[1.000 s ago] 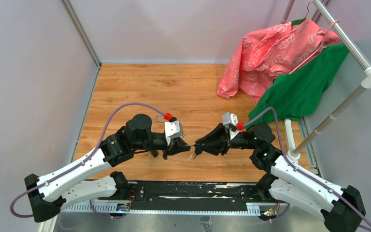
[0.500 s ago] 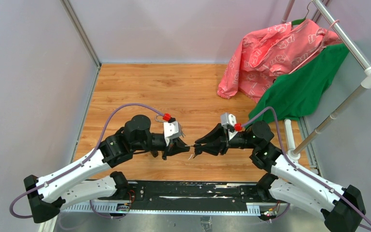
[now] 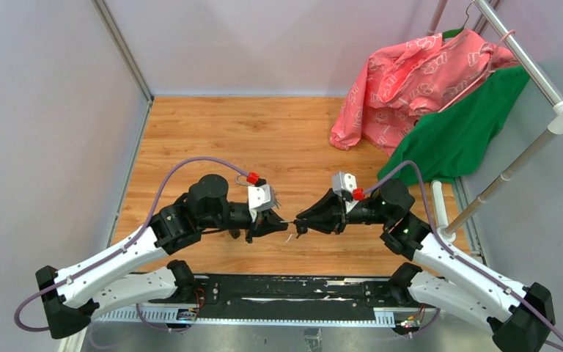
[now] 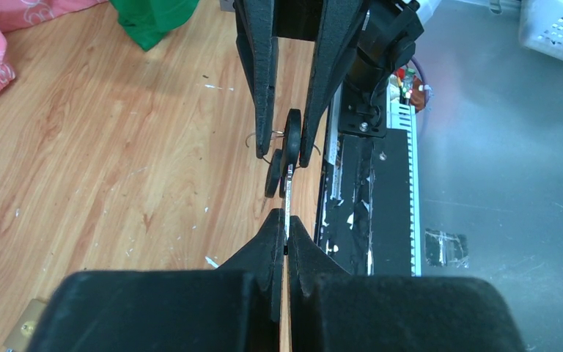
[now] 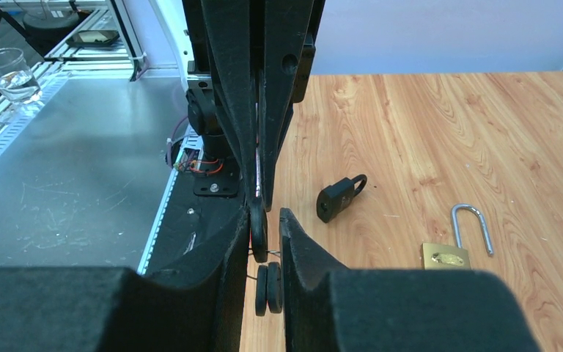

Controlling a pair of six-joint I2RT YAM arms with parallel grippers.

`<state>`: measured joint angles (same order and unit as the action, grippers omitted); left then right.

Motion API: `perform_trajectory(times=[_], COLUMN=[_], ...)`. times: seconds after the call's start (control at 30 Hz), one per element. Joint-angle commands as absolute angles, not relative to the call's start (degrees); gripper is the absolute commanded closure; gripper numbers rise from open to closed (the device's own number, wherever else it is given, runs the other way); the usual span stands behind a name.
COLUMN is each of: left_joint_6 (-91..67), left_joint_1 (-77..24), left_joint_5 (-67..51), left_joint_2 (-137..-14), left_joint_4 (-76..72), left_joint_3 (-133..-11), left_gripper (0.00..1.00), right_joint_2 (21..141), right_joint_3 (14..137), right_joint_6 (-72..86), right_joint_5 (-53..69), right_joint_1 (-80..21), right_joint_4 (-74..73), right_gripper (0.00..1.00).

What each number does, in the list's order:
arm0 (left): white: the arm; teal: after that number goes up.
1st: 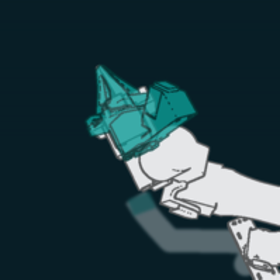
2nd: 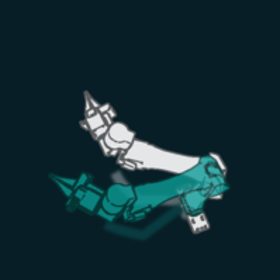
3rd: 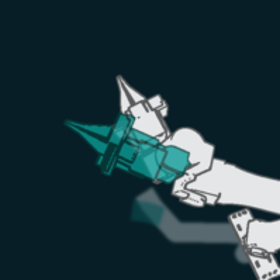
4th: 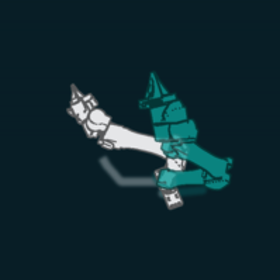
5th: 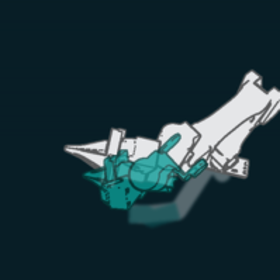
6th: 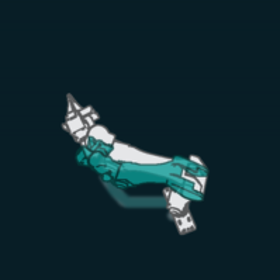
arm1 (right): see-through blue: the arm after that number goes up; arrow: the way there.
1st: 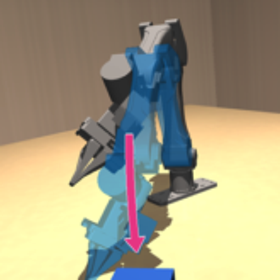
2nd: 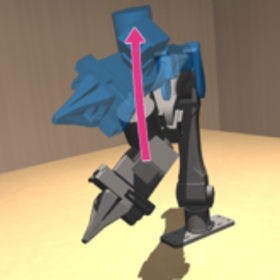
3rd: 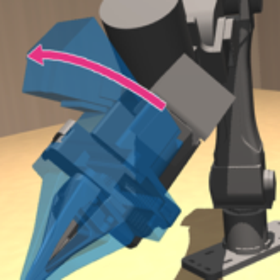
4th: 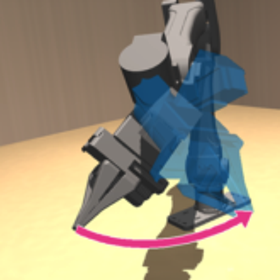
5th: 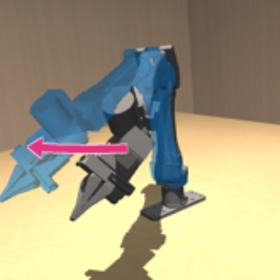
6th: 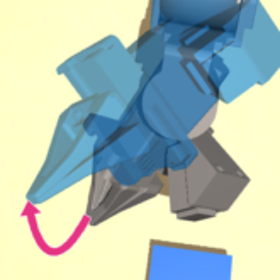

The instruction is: Unlock with the key

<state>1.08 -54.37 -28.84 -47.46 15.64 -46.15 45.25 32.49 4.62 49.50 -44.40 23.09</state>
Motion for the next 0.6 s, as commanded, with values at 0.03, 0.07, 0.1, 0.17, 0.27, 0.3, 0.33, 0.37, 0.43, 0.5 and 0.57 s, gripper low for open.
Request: perform_trajectory(times=[0.03, 0.07, 0.1, 0.17, 0.27, 0.3, 0.33, 0.37, 0.43, 0.5, 0.57], left_joint_6=[1.4, 1.5, 1.4, 1.5, 1.4, 1.4, 1.3, 1.3, 1.3, 1.3, 1.3], left_joint_1=[-53.8, -53.8, -53.8, -53.8, -53.8, -53.8, -53.8, -53.8, -53.8, -53.8, -53.8], left_joint_5=[-29.9, -30.0, -30.0, -30.0, -30.0, -30.0, -30.0, -29.9, -29.8, -29.7, -29.5], left_joint_2=[-47.2, -47.2, -47.2, -47.3, -47.3, -47.3, -47.4, -47.4, -47.4, -47.3, -47.4], left_joint_4=[14.8, 14.7, 14.7, 14.7, 14.6, 14.5, 14.4, 14.3, 14.2, 14.2, 14.2], left_joint_3=[-46.0, -46.0, -45.9, -45.9, -45.7, -45.7, -45.7, -45.7, -45.6, -45.5, -45.5], left_gripper=[1.00, 1.00, 1.00, 1.00, 1.00, 1.00, 1.00, 1.00, 1.00, 1.00, 1.00], right_joint_2=[45.8, 46.0, 46.2, 46.5, 46.8, 46.8, 46.8, 46.7, 46.8, 46.8, 46.8], right_joint_3=[34.5, 34.5, 34.5, 34.6, 34.7, 34.7, 34.7, 34.7, 34.7, 34.7, 34.9], right_joint_6=[1.6, 1.6, 1.6, 1.7, 1.7, 1.7, 1.7, 1.7, 1.7, 1.6, 1.7], right_joint_5=[49.9, 49.9, 49.9, 50.1, 50.2, 50.2, 50.3, 50.4, 50.7, 50.9, 50.4], right_joint_1=[-45.4, -45.5, -45.6, -45.7, -46.0, -46.0, -46.0, -46.1, -46.1, -46.1, -46.2], right_joint_4=[19.5, 19.5, 19.4, 19.4, 19.3, 19.2, 19.1, 19.1, 18.9, 18.6, 17.8], right_gripper=[0.76, 0.76, 0.76, 0.77, 0.77, 0.78, 0.78, 0.79, 0.82, 0.92, 1.00])
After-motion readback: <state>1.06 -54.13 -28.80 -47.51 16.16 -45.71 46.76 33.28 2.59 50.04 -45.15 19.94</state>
